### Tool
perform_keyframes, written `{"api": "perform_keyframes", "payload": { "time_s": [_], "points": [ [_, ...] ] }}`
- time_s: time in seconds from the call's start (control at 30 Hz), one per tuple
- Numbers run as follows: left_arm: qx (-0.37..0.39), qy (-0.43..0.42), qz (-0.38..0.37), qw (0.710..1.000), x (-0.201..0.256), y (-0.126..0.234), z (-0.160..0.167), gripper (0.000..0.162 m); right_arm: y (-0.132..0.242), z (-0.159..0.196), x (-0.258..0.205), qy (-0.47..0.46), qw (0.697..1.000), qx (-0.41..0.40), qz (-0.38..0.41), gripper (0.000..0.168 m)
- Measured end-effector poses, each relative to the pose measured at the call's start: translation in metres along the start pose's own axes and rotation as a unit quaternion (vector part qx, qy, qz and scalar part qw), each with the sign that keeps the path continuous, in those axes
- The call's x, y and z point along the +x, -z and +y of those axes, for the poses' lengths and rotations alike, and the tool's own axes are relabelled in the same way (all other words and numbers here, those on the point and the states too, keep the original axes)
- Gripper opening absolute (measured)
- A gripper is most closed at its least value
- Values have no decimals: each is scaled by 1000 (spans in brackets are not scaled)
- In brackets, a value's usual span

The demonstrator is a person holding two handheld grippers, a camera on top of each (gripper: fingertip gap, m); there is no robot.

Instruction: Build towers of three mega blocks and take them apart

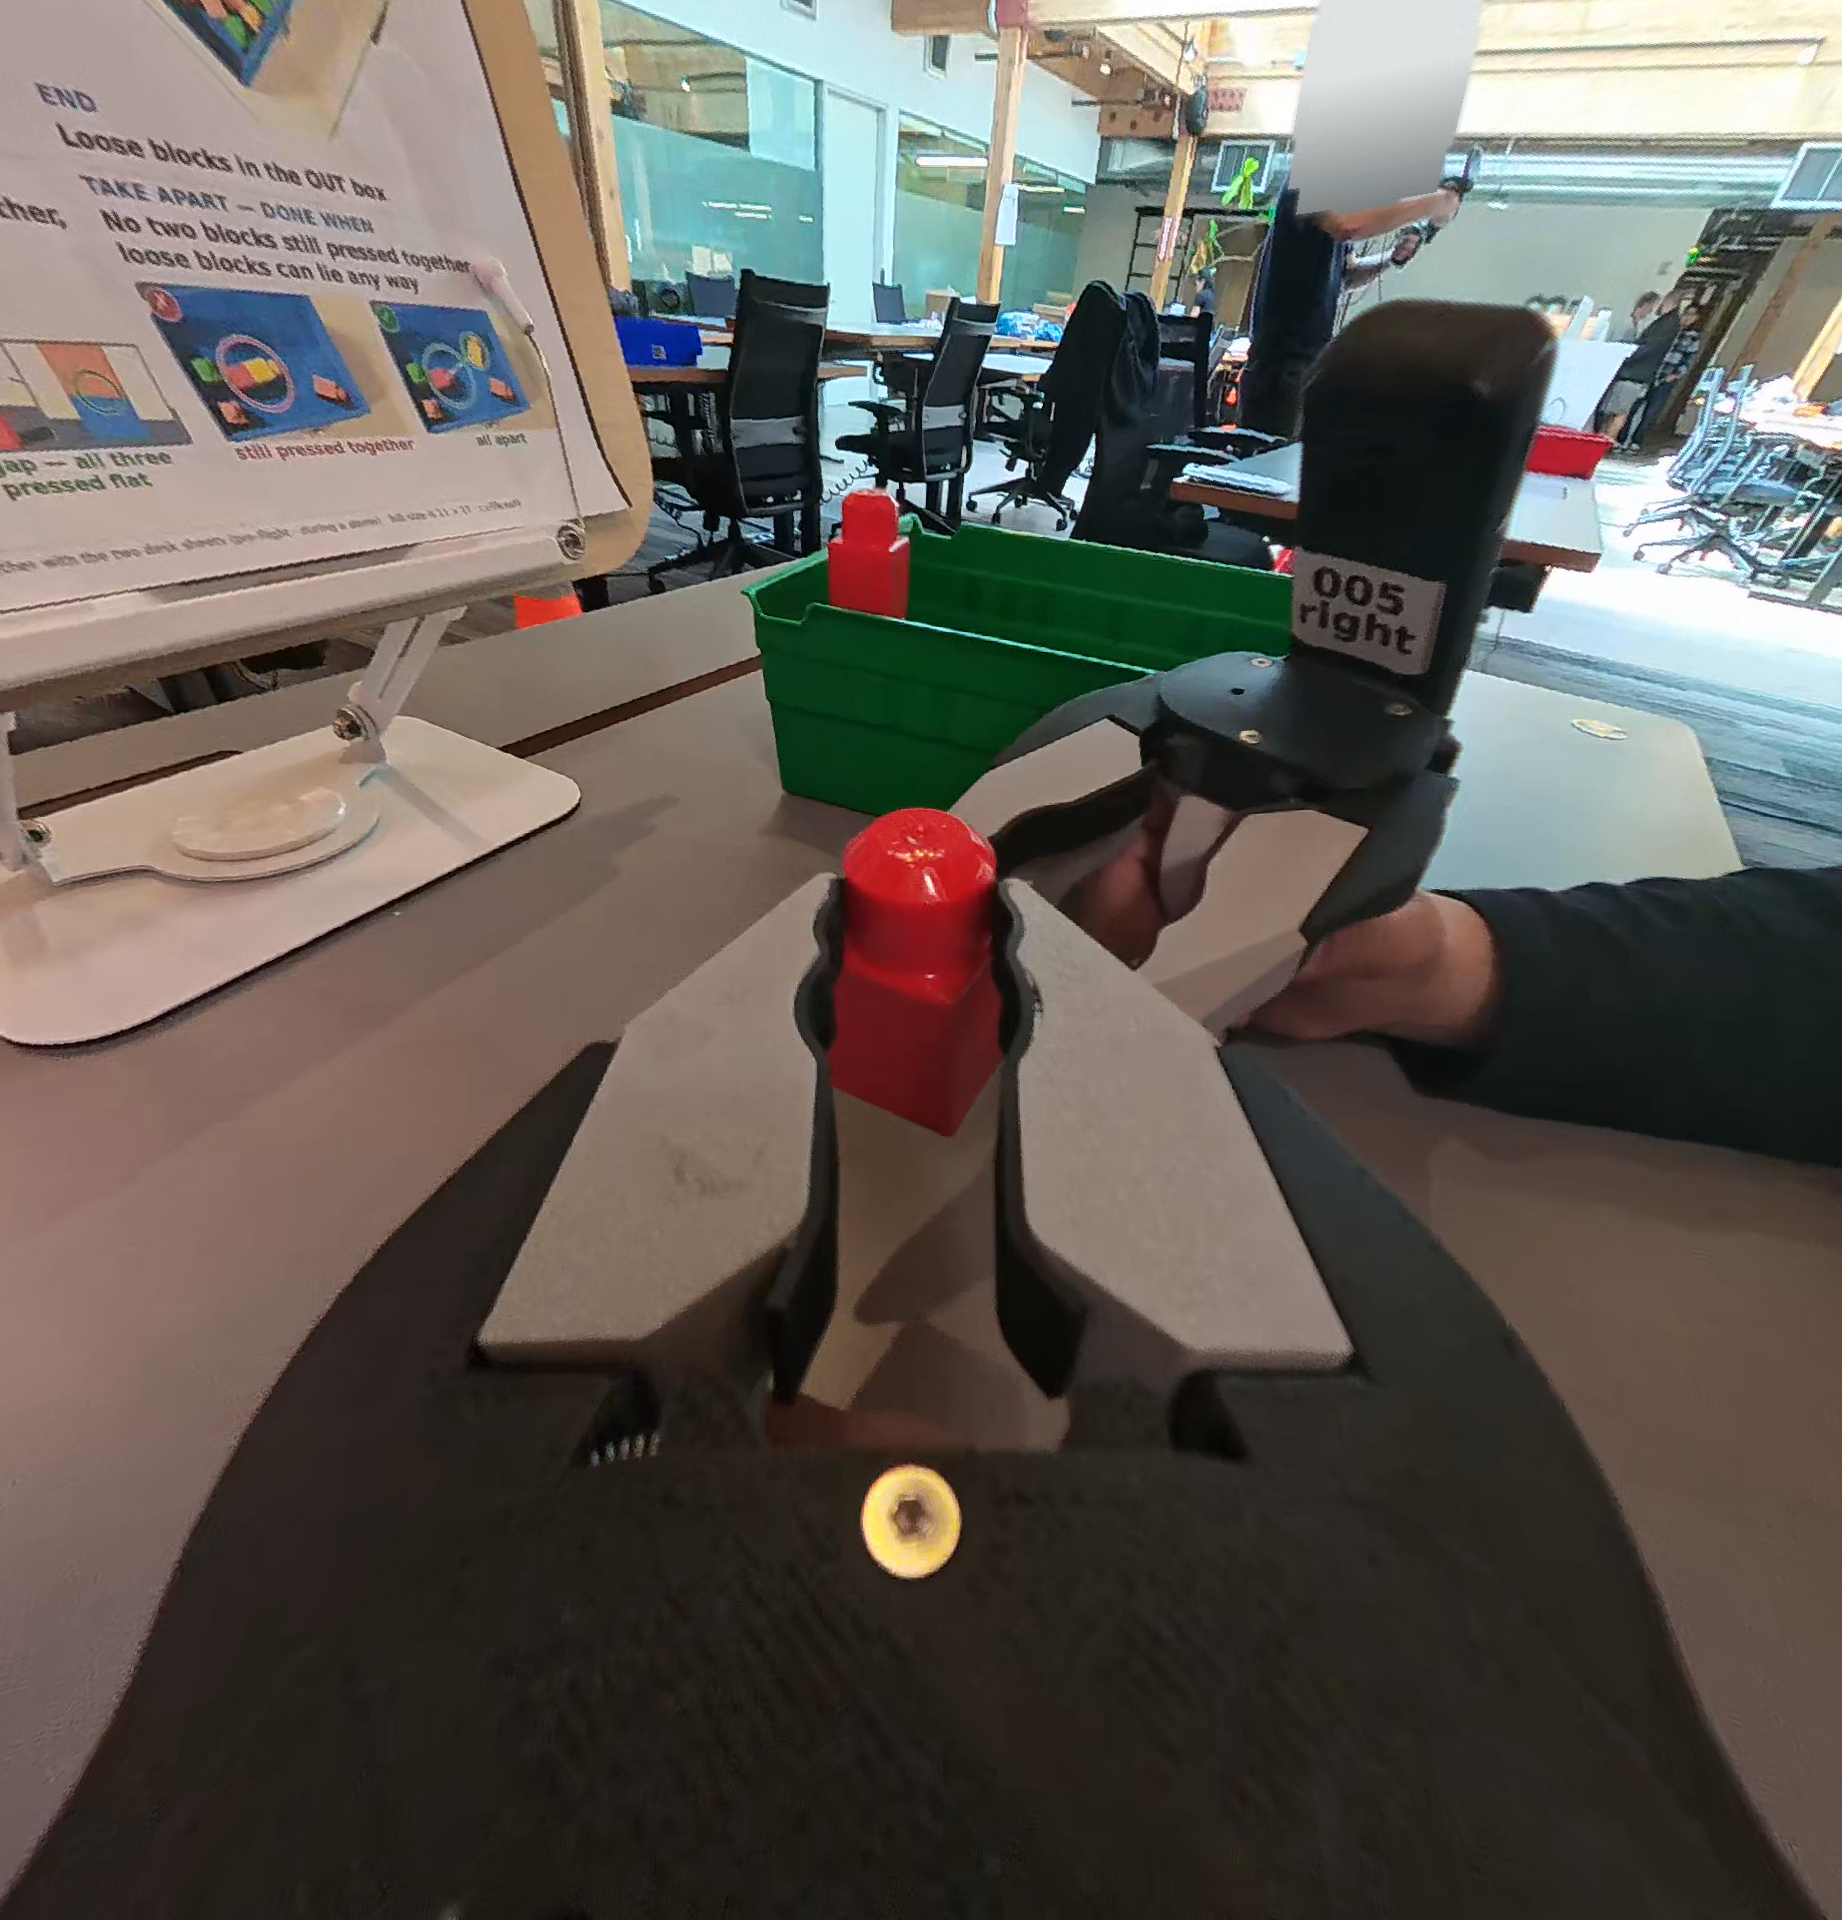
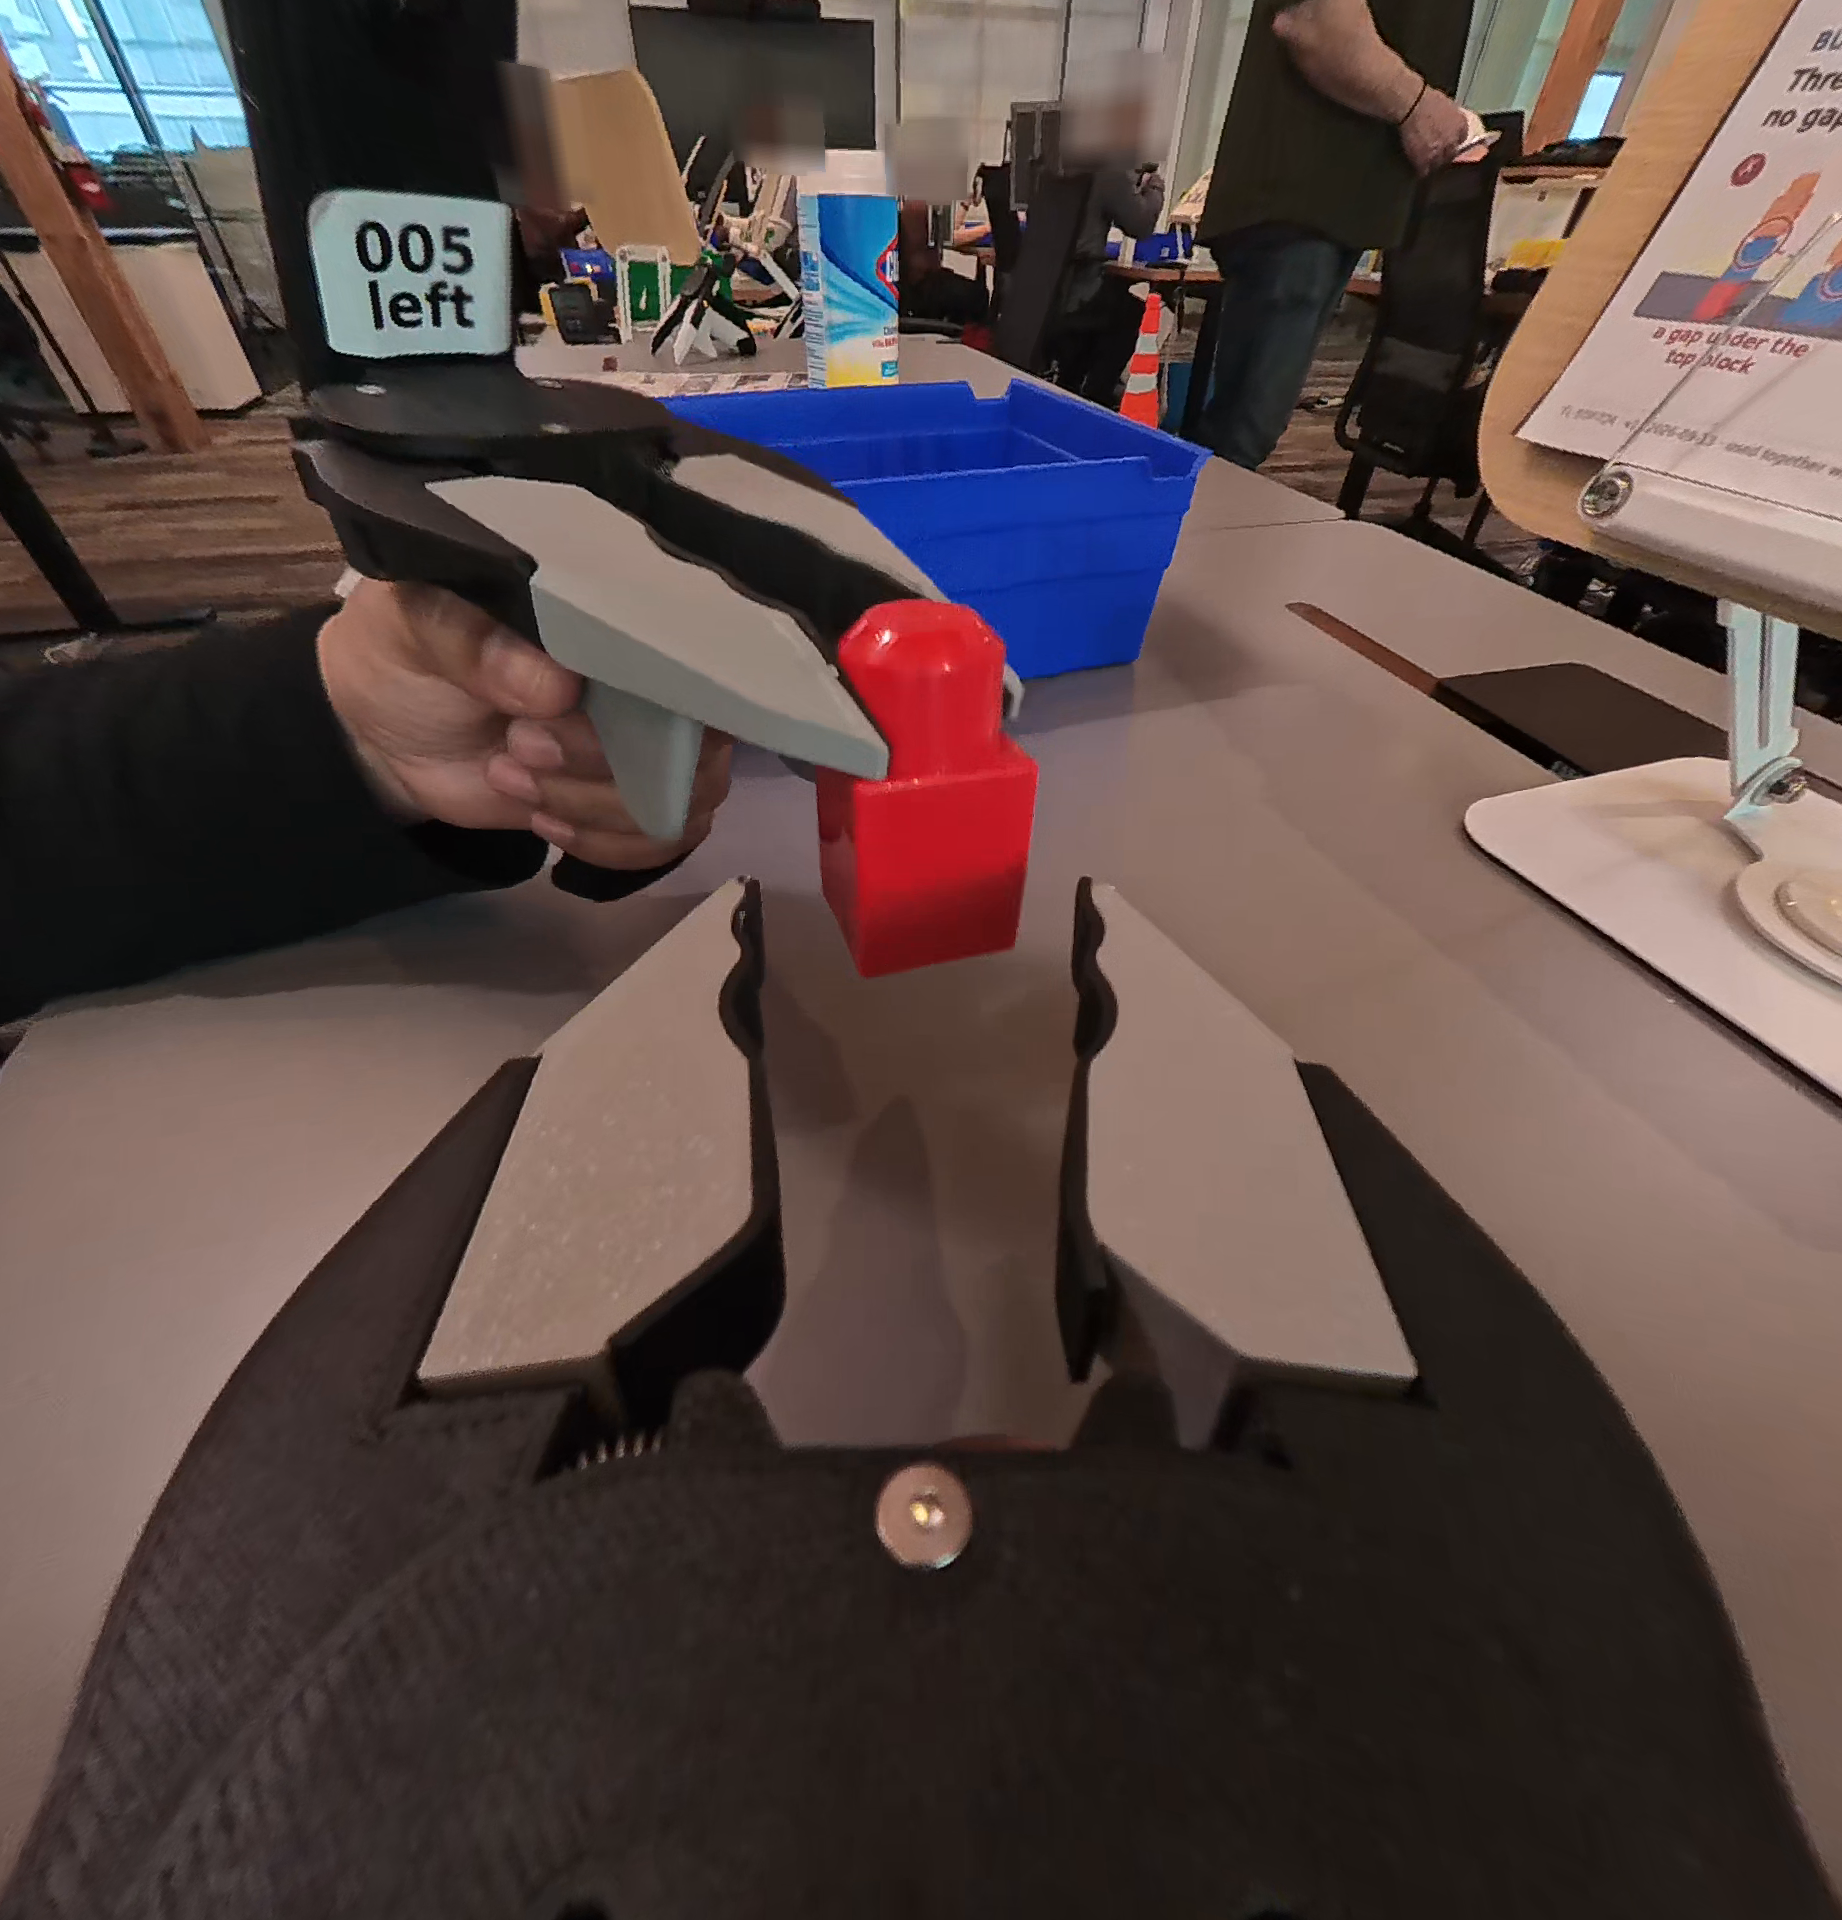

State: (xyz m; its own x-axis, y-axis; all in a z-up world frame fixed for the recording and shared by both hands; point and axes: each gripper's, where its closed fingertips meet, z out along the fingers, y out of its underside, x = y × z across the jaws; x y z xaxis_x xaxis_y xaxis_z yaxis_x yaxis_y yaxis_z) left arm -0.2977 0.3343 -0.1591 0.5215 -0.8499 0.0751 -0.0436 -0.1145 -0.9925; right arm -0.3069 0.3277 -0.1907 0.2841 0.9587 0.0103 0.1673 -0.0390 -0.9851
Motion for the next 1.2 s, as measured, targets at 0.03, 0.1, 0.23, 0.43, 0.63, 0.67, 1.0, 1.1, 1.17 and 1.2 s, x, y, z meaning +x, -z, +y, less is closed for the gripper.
{"api": "perform_keyframes", "payload": {
  "time_s": [0.03, 0.1, 0.23, 0.43, 0.63, 0.67, 1.0, 1.1, 1.17, 1.2],
  "points": [
    [-5, 0, 4, 1000, 2, -2, 3, 26, -1, 0, -2, -1, 1000, 0, -4, 56],
    [-19, -1, 15, 1000, 5, -4, 9, 26, -2, 0, -3, -5, 1000, -1, -6, 46],
    [-37, 5, 19, 999, 7, -7, 16, 26, -1, 6, 1, 0, 1000, -25, -4, 35],
    [-6, 24, -5, 1000, -3, -3, 6, 38, -6, 45, 19, -7, 991, -130, 30, 35],
    [-10, 52, -28, 998, -17, -3, 12, 37, -4, 92, 24, -22, 960, -276, 38, 33],
    [-12, 51, -31, 998, -18, -4, 13, 36, -3, 92, 23, -19, 960, -275, 37, 33],
    [-48, 48, -14, 998, -9, -7, 24, 50, -3, 90, 22, -53, 962, -267, 16, 41],
    [-61, 52, -26, 996, -5, -1, 26, 59, -3, 89, 22, -53, 963, -262, 15, 42],
    [-16, 83, -60, 995, -2, 16, 8, 53, -3, 87, 22, -49, 965, -257, 17, 41],
    [8, 95, -66, 993, 3, 27, -4, 51, -3, 87, 21, -48, 965, -257, 16, 41]
  ]
}}
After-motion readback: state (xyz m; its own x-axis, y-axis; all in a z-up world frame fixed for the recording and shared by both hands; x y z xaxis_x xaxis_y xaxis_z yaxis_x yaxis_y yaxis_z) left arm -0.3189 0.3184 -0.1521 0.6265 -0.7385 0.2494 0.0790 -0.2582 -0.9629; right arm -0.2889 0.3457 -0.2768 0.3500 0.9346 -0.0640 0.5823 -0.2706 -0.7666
